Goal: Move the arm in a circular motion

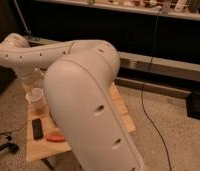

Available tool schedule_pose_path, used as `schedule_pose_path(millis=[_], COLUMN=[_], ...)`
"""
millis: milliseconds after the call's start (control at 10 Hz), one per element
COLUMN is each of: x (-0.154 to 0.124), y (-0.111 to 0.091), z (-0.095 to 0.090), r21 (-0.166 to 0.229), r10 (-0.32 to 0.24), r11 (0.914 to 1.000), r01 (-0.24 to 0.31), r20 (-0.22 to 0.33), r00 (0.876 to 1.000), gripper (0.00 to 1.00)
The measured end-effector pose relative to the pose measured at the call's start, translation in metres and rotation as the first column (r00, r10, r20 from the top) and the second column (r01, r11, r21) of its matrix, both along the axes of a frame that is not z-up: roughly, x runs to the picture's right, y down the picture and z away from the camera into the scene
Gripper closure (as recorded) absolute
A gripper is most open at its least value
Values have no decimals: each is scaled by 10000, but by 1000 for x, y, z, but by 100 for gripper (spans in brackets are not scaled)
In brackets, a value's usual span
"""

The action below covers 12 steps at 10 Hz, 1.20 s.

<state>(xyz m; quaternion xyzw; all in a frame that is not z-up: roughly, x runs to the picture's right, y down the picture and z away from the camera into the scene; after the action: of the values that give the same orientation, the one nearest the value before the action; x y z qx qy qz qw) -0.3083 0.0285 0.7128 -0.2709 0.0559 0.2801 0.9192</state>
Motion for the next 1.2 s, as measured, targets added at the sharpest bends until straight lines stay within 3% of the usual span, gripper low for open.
schedule_pose_path(millis=[200, 300, 400, 500, 600, 700, 800, 900, 1000, 1100, 1200], x=[22, 51, 72, 107, 157, 187, 213, 241, 258, 264, 262], y=[42, 77, 95, 112, 126, 126, 122, 107, 84, 58, 30], z=[-23, -34, -35, -31, -19, -9, 3, 20, 36, 50, 64], r21=[-790, -1478, -1853, -2327, -2848, -3039, -3080, -2894, -2450, -1885, -1256], r10=[-797, -1381, -1680, -1991, -2265, -2313, -2258, -1915, -1279, -492, 399], r11=[9932, 9770, 9646, 9485, 9324, 9294, 9333, 9484, 9678, 9819, 9876], r01=[858, 1540, 1878, 2150, 2227, 2094, 1848, 1295, 581, -163, -942], r20=[771, 1125, 1175, 900, 201, -375, -1028, -1973, -2797, -3380, -3794], r00=[9938, 9840, 9788, 9758, 9738, 9722, 9687, 9615, 9515, 9399, 9244], gripper=[35, 35, 35, 35, 35, 35, 35, 35, 35, 35, 35])
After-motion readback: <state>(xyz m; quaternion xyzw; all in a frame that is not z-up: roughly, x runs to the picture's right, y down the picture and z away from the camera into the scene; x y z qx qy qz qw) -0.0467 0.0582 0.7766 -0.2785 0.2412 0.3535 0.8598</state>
